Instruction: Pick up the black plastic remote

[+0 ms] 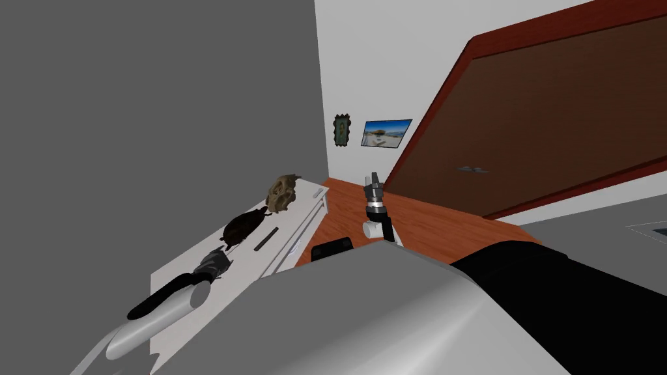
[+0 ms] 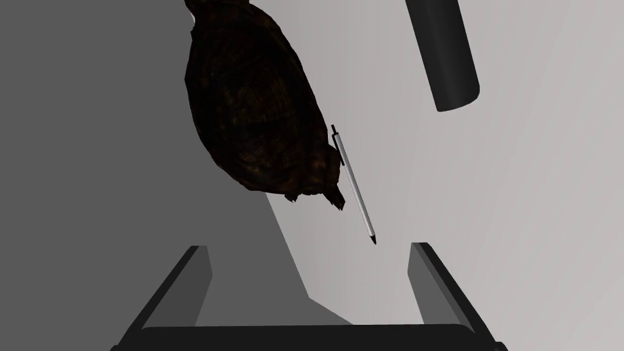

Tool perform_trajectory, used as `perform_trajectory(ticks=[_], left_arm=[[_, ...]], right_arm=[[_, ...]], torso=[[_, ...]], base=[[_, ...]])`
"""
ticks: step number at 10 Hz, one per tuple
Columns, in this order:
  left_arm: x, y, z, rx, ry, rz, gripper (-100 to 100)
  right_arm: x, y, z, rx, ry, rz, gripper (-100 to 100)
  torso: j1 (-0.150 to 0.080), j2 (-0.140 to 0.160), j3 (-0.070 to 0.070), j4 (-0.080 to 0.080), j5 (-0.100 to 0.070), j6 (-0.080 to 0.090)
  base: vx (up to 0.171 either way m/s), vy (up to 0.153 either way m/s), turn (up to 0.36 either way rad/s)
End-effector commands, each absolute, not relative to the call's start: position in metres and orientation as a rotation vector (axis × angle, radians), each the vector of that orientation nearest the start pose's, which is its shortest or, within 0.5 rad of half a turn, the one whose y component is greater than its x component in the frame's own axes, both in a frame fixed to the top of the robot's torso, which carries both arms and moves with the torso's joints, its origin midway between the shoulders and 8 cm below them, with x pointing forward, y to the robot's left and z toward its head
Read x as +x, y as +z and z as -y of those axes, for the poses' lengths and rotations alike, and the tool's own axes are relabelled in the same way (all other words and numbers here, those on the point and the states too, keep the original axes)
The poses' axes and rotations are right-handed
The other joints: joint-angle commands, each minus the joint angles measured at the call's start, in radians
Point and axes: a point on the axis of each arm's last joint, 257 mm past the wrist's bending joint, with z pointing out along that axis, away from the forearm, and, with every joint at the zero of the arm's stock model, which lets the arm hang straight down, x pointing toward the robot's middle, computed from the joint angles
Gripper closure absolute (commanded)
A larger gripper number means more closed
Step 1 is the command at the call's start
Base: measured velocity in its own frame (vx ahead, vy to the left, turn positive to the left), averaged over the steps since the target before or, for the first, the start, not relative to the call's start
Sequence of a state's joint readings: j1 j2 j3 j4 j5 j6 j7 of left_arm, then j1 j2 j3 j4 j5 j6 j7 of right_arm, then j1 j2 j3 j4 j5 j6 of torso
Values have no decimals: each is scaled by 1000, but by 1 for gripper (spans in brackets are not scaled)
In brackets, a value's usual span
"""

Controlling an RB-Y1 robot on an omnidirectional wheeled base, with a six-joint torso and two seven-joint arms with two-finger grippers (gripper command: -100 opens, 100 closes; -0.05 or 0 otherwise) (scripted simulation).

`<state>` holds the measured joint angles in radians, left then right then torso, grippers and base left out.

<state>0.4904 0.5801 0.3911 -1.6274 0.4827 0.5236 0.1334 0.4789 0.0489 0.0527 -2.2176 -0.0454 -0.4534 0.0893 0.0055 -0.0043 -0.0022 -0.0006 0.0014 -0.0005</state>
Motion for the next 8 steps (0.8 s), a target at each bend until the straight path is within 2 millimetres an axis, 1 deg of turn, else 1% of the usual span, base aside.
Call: perform_trajectory(ticks=[1,2,3,4,5,6,7,8], left_arm=[[258,-367,-629,-1997,-373,-1207,-100],[240,-377,-639,-2069,-343,-1175,-100],[232,-384,-641,-2095,-319,-1175,-100],[212,-394,-648,-2170,-289,-1142,-100],[204,-400,-650,-2192,-269,-1138,-100],[183,-410,-655,-2273,-238,-1101,-100],[176,-415,-657,-2289,-222,-1094,-100],[150,-428,-659,-2381,-183,-1047,-100]], right_arm=[[366,-6,271,764,1289,-634,0],[366,-6,271,765,1289,-634,0],[366,-6,271,764,1289,-634,0],[366,-6,271,765,1289,-634,0],[366,-6,271,764,1289,-634,0],[366,-6,271,765,1289,-634,0],[366,-6,271,764,1289,-634,0],[366,-6,271,765,1289,-634,0]], torso=[[0,0,0,0,0,0],[0,0,0,0,0,-1],[0,-1,0,0,0,0],[0,-1,0,0,0,-1],[0,-1,-1,0,0,0],[0,-1,-1,0,0,-1],[0,-2,-1,0,0,0],[0,-2,-1,-1,0,-1]], base=[[-2,26,-171],[4,25,-281],[3,22,-186],[9,17,-354],[10,24,-149],[17,21,-315],[20,25,-144],[32,18,-280]])
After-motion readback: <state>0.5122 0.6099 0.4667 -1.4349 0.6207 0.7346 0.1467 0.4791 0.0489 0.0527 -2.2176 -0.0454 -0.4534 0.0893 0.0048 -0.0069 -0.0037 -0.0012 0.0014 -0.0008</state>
